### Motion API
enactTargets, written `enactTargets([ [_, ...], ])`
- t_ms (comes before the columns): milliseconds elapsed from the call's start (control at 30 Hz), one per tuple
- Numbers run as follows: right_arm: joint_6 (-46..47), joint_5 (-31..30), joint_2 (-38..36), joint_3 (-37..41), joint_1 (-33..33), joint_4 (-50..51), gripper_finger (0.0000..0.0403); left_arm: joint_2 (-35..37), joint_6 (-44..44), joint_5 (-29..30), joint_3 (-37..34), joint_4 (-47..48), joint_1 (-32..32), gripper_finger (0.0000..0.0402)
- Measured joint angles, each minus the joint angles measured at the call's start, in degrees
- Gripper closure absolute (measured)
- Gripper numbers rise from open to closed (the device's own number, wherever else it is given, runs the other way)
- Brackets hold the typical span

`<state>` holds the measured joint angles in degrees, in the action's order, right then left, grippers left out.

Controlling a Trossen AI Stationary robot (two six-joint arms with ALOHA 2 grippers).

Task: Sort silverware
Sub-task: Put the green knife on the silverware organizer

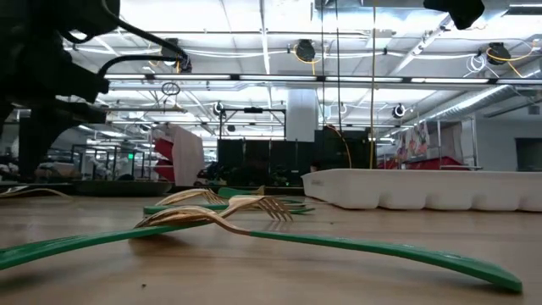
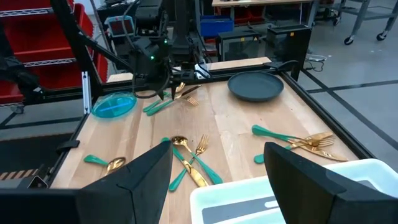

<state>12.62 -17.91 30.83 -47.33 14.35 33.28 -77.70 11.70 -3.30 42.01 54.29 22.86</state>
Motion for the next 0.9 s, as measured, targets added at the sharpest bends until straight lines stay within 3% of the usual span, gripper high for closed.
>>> enactTargets([
  [133, 0.0, 0.0, 0.0, 0.0, 0.0, 0.0, 0.0156, -0.8, 6.8, -1.2, 1.0, -1.2, -0.3, 0.0230],
  [267, 0.1, -0.1, 0.0, 0.0, 0.0, 0.0, 0.0156, -0.6, 25.9, 4.2, 2.2, -2.5, -0.4, 0.0230],
  [367, 0.2, -0.2, 0.0, 0.0, 0.0, 0.0, 0.0156, -0.5, 49.9, 10.5, 3.2, -2.4, -0.6, 0.0230],
  [500, 1.5, -0.2, 0.0, 0.0, 0.0, 0.0, 0.0156, -0.5, 87.6, 11.8, 3.2, -3.0, 0.2, 0.0230],
  [667, 3.5, -0.1, 0.0, 0.0, 0.0, 0.0, 0.0156, -0.5, 115.0, 17.4, 3.2, -2.1, 3.6, 0.0230],
  [767, 4.4, 0.0, 0.0, 0.0, 0.0, 0.0, 0.0156, -0.6, 119.5, 16.8, 3.2, 0.4, 4.5, 0.0230],
  [900, 4.7, 0.0, 0.0, 0.0, 0.0, 0.0, 0.0156, -0.6, 120.7, 9.2, 3.2, 7.8, 6.2, 0.0230],
])
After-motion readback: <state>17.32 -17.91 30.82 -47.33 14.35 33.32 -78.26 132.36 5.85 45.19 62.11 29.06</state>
